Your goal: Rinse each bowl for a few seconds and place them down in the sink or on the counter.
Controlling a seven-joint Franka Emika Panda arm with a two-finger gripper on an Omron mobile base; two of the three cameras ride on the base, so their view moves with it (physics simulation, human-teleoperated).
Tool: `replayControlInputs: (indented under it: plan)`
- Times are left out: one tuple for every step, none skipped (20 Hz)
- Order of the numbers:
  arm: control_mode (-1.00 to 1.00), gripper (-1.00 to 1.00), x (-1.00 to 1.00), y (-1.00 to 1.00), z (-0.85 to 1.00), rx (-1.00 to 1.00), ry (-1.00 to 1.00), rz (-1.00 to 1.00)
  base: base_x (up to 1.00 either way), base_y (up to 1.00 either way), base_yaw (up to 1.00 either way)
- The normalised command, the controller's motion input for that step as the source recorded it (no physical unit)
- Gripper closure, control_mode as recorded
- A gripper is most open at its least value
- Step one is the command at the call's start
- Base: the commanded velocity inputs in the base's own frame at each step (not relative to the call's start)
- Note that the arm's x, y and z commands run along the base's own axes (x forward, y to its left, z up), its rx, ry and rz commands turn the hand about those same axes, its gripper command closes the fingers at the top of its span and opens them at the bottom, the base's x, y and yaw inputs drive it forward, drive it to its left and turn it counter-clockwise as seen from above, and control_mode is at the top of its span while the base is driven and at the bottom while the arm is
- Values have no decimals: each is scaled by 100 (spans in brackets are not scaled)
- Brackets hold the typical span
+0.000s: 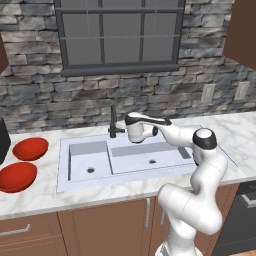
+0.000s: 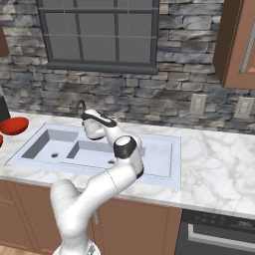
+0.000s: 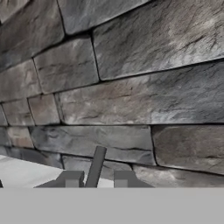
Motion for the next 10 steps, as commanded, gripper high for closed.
replayControlInputs:
  plan:
    - [-100,100,-5,-52,-31,0,4,0,0,0,0]
    - [-100,100,-5,-52,-31,0,4,0,0,0,0]
    - [-100,100,0,-57,-29,0,6,0,0,0,0]
    - [-100,100,0,-64,-25,0,7,0,0,0,0]
    - [-100,100,0,-70,-24,0,10,0,0,0,0]
    - [-100,100,0,-77,-21,0,11,0,0,0,0]
    - [-100,100,0,-82,-23,0,12,0,0,0,0]
    - [-100,100,0,-86,-24,0,14,0,0,0,0]
    - [-100,100,0,-91,-25,0,15,0,0,0,0]
    - [-100,100,0,-94,-28,0,15,0,0,0,0]
